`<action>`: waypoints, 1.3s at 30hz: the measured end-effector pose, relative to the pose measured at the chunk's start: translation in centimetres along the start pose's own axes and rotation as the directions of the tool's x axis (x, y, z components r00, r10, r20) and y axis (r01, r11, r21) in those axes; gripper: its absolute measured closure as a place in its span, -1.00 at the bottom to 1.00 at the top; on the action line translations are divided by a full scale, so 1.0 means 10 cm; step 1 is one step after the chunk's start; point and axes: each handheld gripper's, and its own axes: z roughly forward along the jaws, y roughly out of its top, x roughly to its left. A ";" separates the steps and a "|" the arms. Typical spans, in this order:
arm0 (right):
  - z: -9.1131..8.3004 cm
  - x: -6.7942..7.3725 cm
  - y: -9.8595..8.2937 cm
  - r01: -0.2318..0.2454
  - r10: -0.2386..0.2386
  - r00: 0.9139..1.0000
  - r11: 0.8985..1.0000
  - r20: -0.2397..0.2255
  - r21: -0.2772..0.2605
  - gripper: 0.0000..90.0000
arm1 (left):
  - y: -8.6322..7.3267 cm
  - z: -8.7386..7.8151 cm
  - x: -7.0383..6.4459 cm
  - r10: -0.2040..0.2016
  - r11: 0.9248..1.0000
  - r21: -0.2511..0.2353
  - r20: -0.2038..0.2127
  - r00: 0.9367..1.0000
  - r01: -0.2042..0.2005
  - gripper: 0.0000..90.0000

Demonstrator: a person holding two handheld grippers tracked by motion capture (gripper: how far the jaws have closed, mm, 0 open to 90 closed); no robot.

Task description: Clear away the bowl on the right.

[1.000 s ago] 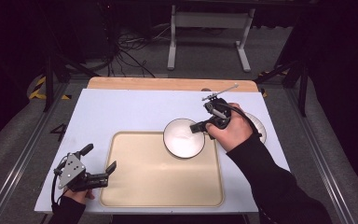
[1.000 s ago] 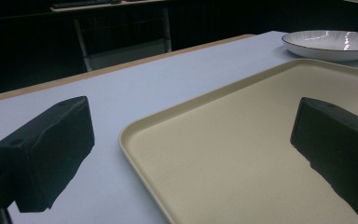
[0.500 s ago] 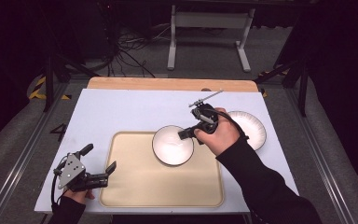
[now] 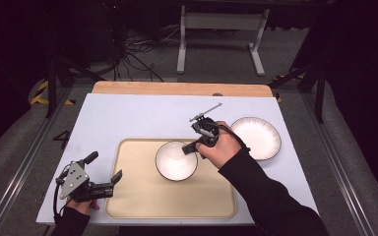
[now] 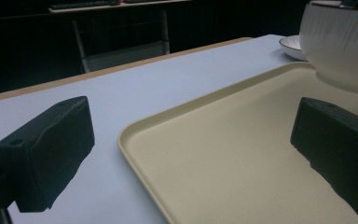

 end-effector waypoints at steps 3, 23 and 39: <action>0.08 -0.02 -0.01 -0.012 0.012 1.000 1.000 0.000 0.010 0.79 | 0.00 0.00 0.00 -0.016 1.000 -0.007 -0.003 1.000 0.016 -1.00; 0.42 -0.06 -0.05 -0.065 0.061 0.997 0.994 0.049 0.083 0.78 | 0.00 -0.02 0.04 -0.060 0.998 -0.018 -0.004 0.998 0.060 -1.00; 0.52 -0.09 -0.06 -0.071 0.067 0.997 0.993 0.042 0.095 0.75 | 0.00 -0.01 0.04 -0.053 0.999 -0.015 -0.002 0.999 0.053 -1.00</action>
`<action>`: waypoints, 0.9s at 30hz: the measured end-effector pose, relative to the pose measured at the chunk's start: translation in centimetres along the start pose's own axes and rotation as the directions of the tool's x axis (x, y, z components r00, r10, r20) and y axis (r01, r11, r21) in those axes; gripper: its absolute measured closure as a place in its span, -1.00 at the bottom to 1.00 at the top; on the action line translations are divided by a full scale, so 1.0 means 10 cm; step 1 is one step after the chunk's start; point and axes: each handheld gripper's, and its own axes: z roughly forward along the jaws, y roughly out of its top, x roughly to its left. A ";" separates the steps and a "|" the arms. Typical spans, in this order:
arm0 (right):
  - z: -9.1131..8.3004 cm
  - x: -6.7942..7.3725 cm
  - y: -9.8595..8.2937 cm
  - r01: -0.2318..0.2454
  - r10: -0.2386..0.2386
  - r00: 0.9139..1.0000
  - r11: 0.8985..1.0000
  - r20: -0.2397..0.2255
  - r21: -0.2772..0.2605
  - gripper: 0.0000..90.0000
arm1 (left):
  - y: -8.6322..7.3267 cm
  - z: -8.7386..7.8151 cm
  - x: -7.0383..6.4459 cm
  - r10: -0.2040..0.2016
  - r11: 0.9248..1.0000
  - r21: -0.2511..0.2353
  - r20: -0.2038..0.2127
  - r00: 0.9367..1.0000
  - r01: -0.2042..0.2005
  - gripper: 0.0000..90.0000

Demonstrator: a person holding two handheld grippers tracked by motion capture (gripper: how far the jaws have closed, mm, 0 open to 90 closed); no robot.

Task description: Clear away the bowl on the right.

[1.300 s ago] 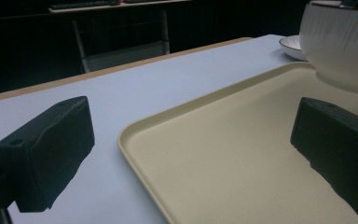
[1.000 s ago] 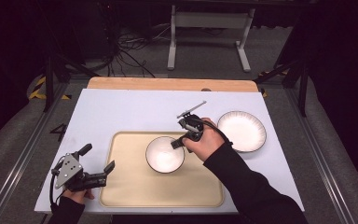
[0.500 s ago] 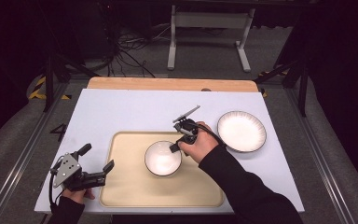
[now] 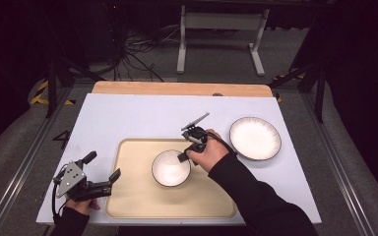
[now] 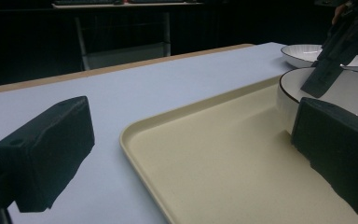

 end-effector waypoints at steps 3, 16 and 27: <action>0.01 -0.02 0.00 0.003 -0.003 1.000 1.000 -0.005 -0.002 0.75 | 0.00 0.00 0.00 0.000 1.000 0.000 0.000 1.000 0.000 -1.00; 0.00 -0.02 -0.02 -0.002 0.001 1.000 0.999 -0.029 -0.044 0.48 | 0.00 0.01 -0.01 0.011 1.000 0.004 -0.002 1.000 -0.011 -1.00; -0.19 0.12 -0.05 0.112 -0.108 0.994 0.976 0.031 -0.186 0.00 | 0.00 0.02 -0.03 0.030 1.000 0.010 -0.001 1.000 -0.029 -1.00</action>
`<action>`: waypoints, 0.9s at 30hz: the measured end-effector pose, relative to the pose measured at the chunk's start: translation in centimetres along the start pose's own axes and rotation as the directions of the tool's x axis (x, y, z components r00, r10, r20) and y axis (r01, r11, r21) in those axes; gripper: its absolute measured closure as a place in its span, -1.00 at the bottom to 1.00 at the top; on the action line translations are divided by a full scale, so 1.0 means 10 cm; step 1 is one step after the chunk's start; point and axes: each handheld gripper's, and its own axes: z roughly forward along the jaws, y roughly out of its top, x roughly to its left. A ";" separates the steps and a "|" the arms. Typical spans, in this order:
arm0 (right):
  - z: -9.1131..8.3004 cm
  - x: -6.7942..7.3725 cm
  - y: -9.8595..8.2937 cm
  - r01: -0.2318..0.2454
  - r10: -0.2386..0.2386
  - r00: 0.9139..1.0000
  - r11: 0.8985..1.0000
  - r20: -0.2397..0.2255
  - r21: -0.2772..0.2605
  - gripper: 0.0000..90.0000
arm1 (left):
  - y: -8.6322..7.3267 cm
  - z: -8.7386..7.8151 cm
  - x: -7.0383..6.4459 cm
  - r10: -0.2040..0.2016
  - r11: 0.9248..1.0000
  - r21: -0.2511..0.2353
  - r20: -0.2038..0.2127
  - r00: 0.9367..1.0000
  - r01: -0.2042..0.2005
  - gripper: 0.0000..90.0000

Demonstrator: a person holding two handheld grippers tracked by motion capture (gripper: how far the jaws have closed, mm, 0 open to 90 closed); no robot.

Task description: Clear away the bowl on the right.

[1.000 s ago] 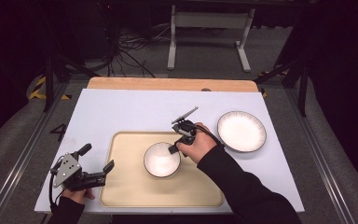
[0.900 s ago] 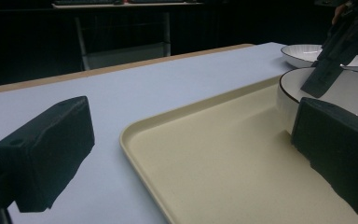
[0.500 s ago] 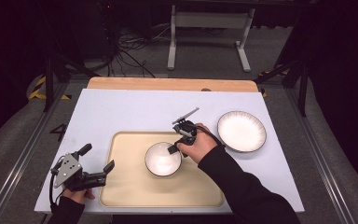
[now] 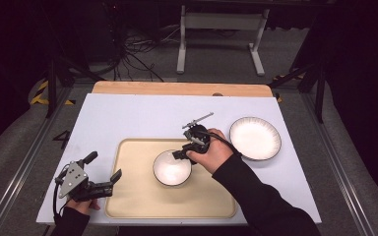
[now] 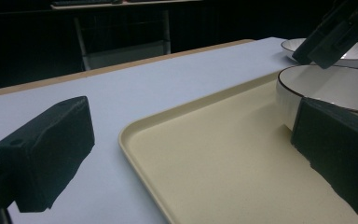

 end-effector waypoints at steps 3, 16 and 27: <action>-0.07 0.02 -0.02 0.071 -0.070 0.997 0.995 0.022 -0.076 -0.14 | 0.00 0.00 0.00 -0.002 1.000 0.000 -0.001 1.000 0.002 -1.00; -0.34 0.00 -0.13 0.236 -0.219 0.972 0.919 0.090 -0.315 -0.42 | 0.00 0.01 0.00 0.004 1.000 0.005 -0.001 1.000 -0.004 -1.00; -0.55 -0.03 -0.29 0.330 -0.304 0.944 0.837 0.129 -0.438 -0.47 | 0.00 0.02 0.00 0.005 1.000 0.007 -0.003 1.000 -0.005 -1.00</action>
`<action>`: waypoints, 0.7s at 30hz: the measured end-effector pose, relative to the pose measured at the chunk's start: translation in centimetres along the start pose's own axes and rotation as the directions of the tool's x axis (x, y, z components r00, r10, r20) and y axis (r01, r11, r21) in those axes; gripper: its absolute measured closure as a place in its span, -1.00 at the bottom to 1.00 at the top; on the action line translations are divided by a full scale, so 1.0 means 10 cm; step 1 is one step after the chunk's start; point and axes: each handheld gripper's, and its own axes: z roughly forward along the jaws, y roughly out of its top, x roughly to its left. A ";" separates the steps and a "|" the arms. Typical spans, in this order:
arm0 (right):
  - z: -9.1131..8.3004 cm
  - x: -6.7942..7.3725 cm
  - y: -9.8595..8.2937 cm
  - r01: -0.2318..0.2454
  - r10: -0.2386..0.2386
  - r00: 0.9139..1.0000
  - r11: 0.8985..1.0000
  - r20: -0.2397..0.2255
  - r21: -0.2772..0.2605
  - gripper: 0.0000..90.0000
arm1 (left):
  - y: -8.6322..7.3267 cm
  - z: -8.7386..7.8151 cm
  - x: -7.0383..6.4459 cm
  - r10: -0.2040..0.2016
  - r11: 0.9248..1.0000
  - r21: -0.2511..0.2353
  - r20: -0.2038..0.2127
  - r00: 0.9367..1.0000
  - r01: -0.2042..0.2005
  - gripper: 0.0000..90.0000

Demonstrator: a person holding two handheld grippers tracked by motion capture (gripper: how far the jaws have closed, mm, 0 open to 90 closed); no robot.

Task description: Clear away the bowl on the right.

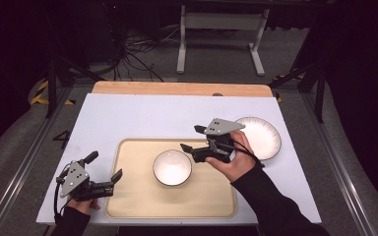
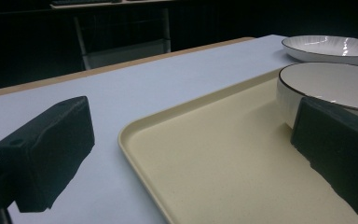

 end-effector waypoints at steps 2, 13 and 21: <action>-0.04 0.00 -0.03 0.015 -0.015 1.000 1.000 0.007 -0.021 -0.48 | 0.00 0.00 0.00 0.000 1.000 0.000 -0.001 1.000 0.000 -1.00; -0.32 -0.08 -0.26 0.082 -0.070 0.994 0.987 0.088 -0.138 -0.48 | 0.00 0.00 0.00 -0.001 1.000 0.000 -0.002 1.000 0.001 -1.00; -0.48 -0.18 -0.42 0.083 -0.061 0.988 0.986 0.145 -0.148 -0.50 | 0.00 0.00 0.00 0.000 1.000 -0.001 -0.002 1.000 0.000 -1.00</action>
